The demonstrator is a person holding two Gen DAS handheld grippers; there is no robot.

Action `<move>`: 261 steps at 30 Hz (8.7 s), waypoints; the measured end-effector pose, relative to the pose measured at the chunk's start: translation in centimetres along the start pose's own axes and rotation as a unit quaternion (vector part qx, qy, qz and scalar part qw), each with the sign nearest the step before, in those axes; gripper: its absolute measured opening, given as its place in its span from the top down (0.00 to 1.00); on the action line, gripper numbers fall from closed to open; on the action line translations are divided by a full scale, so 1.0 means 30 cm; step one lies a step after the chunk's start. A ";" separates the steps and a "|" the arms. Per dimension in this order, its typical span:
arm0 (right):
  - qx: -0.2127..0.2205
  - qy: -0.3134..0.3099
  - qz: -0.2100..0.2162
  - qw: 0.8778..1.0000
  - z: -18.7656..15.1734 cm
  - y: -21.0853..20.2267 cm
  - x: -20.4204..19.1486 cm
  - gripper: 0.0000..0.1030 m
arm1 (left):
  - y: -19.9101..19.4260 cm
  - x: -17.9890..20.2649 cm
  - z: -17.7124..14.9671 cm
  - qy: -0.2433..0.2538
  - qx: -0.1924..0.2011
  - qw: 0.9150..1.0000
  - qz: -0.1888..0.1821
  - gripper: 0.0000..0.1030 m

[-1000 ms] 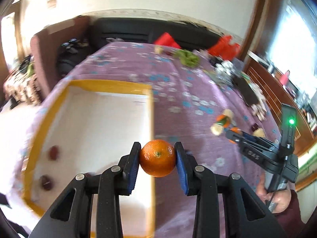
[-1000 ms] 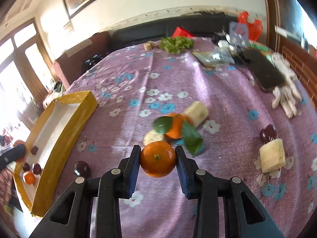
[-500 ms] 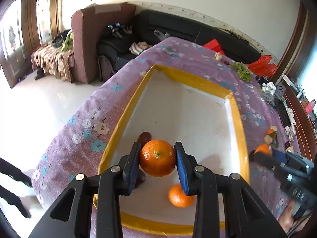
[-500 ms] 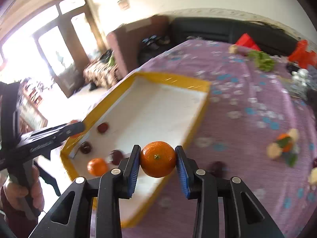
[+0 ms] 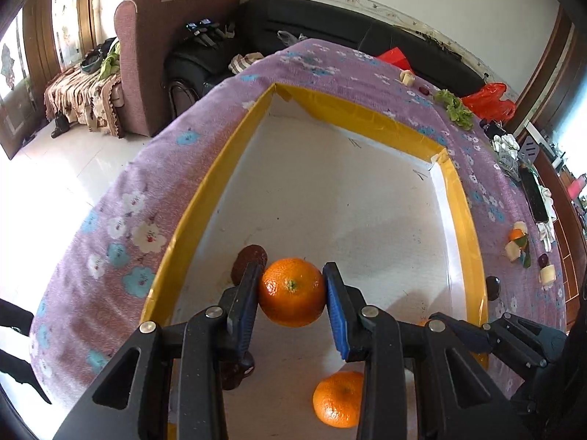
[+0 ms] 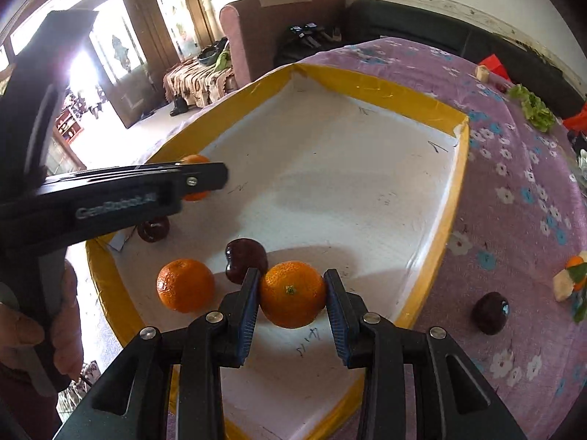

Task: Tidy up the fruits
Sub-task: 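Lower both mandarins into the tray and open both tools, then withdraw both tools from the tray toward the remaining fruit, then move both open tools across the tablecloth toward the leafy mandarin and banana chunks, then grasp a beige fuzzy round fruit with the left tool while the right tool grasps a pale banana chunk, then carry both fruits over the yellow-rimmed tray and open both tools, then withdraw both tools from the tray and grasp a dark plum with the right tool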

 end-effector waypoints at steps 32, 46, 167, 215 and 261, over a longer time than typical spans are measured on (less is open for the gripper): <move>0.102 0.025 -0.040 0.994 -0.054 -0.315 0.079 0.44 | -0.458 0.192 -0.116 0.025 0.135 0.986 0.095 0.08; 0.115 0.107 -0.091 0.983 -0.184 -0.459 0.394 0.40 | -0.450 0.351 -0.154 0.080 0.132 0.983 0.103 0.08; 0.082 0.264 -0.226 0.934 -0.355 -0.513 1.196 0.42 | 0.094 1.048 -0.060 0.193 -0.004 0.975 -0.111 0.16; 0.144 0.135 -0.117 0.973 -0.062 -0.517 0.649 0.62 | -0.241 0.299 0.018 0.054 0.096 0.994 -0.021 0.72; 0.067 -0.026 -0.042 0.996 0.117 -0.149 0.048 0.52 | -0.296 0.025 0.069 -0.046 0.103 0.993 0.021 0.10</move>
Point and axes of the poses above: each gripper's, at about its wrist camera, not at the fingertips, and y roughly the way its jaws point, x to its right, z to its top, the point moved 6 cm from there along y, roughly the way its jaws point, and after that the axes turned 5 degrees about x, right-handed, at the moved point
